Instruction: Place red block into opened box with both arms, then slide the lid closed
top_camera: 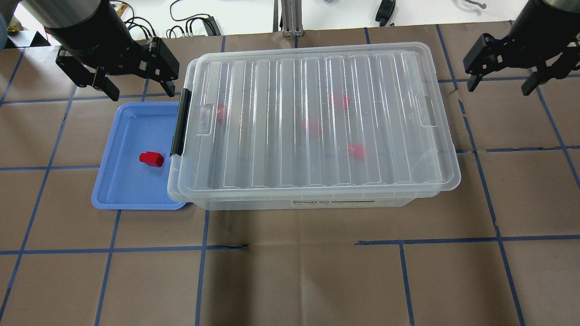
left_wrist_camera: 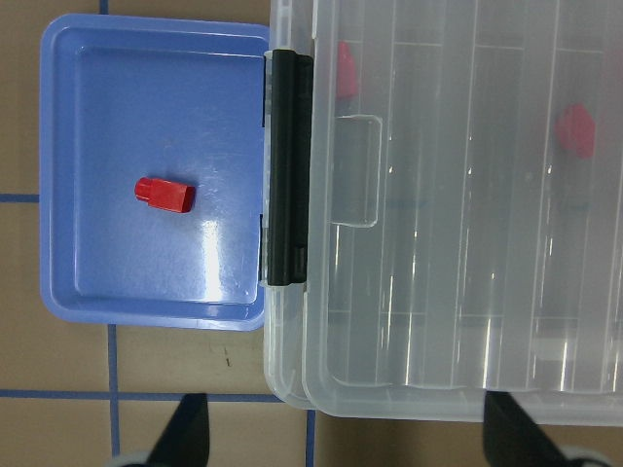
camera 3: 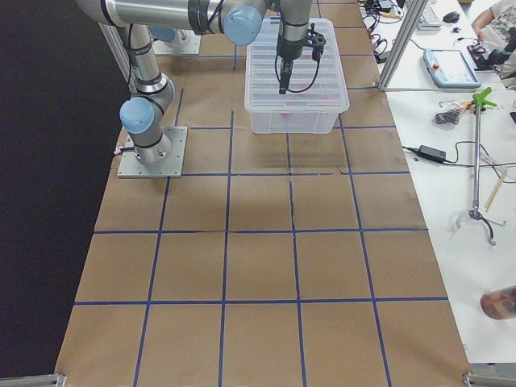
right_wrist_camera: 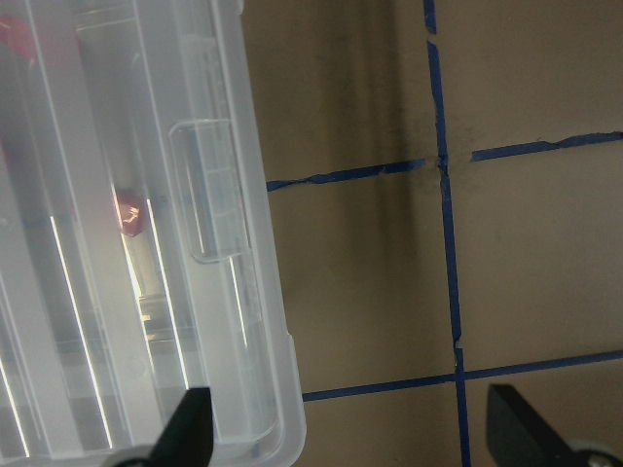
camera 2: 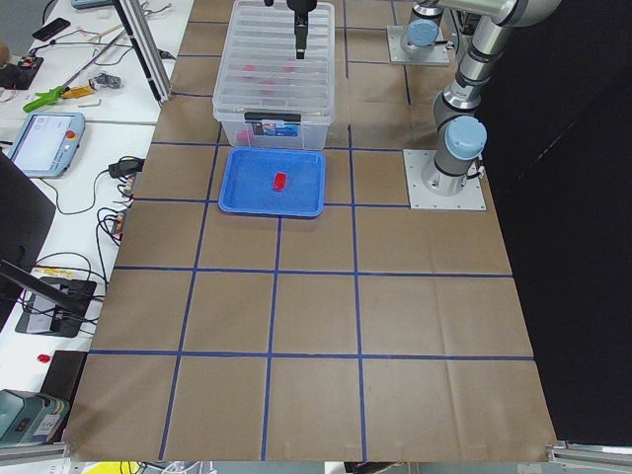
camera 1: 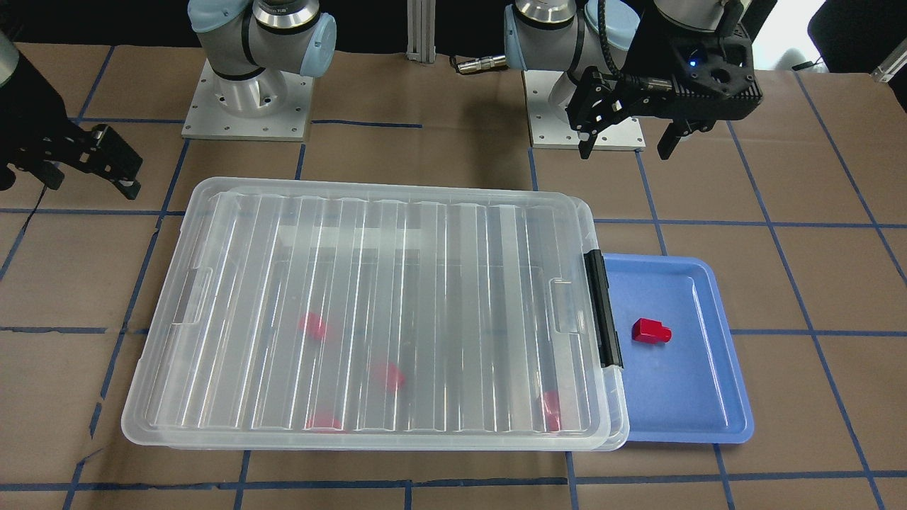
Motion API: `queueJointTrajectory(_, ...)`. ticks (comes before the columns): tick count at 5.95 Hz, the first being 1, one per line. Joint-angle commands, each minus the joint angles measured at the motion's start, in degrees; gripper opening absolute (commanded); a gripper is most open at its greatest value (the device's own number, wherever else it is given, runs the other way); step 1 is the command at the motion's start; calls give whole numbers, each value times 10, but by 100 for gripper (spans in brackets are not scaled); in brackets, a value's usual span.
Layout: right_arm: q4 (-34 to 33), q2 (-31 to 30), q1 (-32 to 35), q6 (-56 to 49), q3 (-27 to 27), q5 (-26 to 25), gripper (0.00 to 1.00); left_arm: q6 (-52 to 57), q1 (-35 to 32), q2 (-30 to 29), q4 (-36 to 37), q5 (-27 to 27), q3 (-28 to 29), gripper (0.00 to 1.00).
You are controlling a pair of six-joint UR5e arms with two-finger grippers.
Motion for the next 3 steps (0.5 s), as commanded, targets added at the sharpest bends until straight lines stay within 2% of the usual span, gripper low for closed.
queueJointTrajectory(1, -102, 10, -7, 4, 74, 0, 100, 0, 0, 0, 1, 0, 0, 98)
queueJointTrajectory(2, -158, 10, -3, 8, 110, 1, 100, 0, 0, 0, 1, 0, 0, 98)
queueJointTrajectory(3, -162, 16, 10, 34, 115, 0, 100, -1, 0, 0, 1, 0, 1, 98)
